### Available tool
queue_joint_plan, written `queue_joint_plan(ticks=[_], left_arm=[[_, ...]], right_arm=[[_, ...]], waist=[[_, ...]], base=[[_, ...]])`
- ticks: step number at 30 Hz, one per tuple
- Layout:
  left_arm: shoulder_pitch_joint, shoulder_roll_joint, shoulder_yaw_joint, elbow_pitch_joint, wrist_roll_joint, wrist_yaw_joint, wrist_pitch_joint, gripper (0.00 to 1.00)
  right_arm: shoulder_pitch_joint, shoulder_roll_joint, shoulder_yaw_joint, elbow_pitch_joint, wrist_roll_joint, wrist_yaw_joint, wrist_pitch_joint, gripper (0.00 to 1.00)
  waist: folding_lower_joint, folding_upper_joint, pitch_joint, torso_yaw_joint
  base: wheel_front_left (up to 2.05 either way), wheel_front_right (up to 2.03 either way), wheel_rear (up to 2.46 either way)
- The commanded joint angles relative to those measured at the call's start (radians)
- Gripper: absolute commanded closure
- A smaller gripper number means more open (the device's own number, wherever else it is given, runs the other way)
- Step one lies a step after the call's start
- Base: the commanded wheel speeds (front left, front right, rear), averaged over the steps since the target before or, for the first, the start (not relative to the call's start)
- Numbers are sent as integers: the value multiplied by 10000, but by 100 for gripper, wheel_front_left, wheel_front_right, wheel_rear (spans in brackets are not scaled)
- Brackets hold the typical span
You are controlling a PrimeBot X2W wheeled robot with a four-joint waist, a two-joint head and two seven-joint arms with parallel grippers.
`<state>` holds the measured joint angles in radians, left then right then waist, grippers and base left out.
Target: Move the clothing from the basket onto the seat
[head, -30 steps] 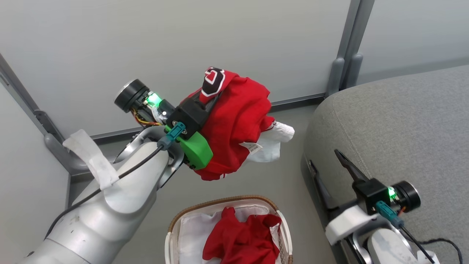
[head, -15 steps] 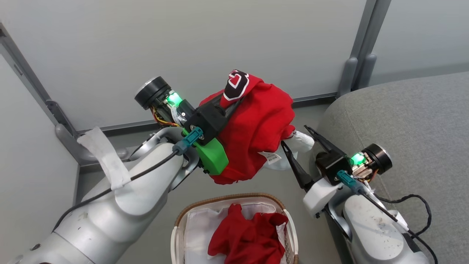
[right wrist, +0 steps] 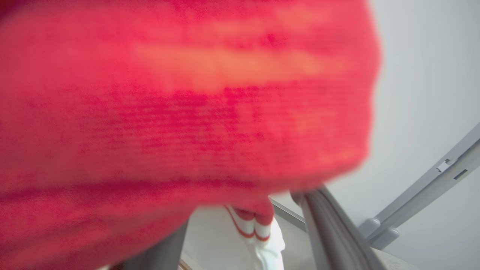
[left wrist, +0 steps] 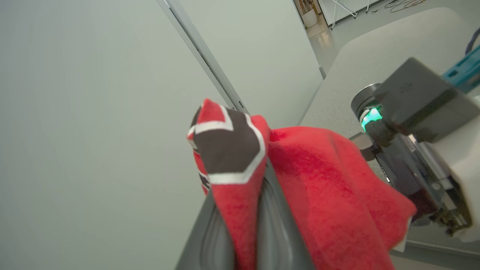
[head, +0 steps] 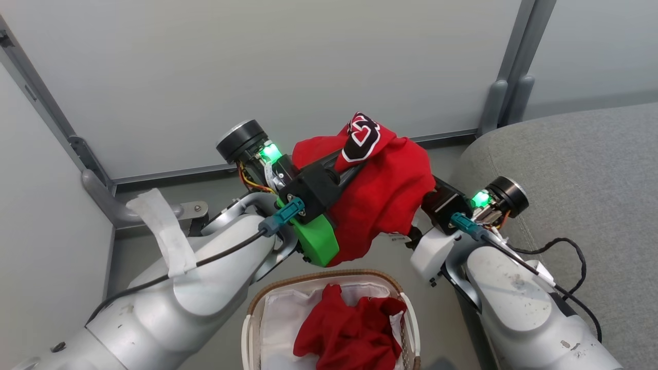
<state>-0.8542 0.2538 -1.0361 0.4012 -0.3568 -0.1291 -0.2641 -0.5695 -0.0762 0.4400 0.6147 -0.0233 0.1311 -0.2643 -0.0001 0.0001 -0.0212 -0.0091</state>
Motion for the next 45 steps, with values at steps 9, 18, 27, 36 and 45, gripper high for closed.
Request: queue_joint_plan(ticks=[9,18,27,36,45], left_arm=[[288,240,135,-108,-427,-25,-6,100],[1005,368,914,8,-683,66,-6,7],[2518,-16,2198,89,-1068,353,-6,0],[4333,-873,3490,232,-1027,222,-6,0],[5446,-1417,4087,420,-529,23,-6,0]], right_arm=[[-519,-298,1003,216,1061,-6,-4,100],[-176,-352,306,-329,1085,-6,-5,100],[187,-325,-758,-712,842,-8,-5,100],[631,-297,-2138,-941,376,-7,-5,100],[1101,-237,-2825,-1094,152,-8,-5,100]], waist=[[1,-1,34,-22],[1,-1,110,-110],[1,-1,115,-147],[1,-1,94,-124],[1,-1,81,-237]], base=[[0,0,0],[0,0,0],[0,0,0],[0,0,0],[0,0,0]])
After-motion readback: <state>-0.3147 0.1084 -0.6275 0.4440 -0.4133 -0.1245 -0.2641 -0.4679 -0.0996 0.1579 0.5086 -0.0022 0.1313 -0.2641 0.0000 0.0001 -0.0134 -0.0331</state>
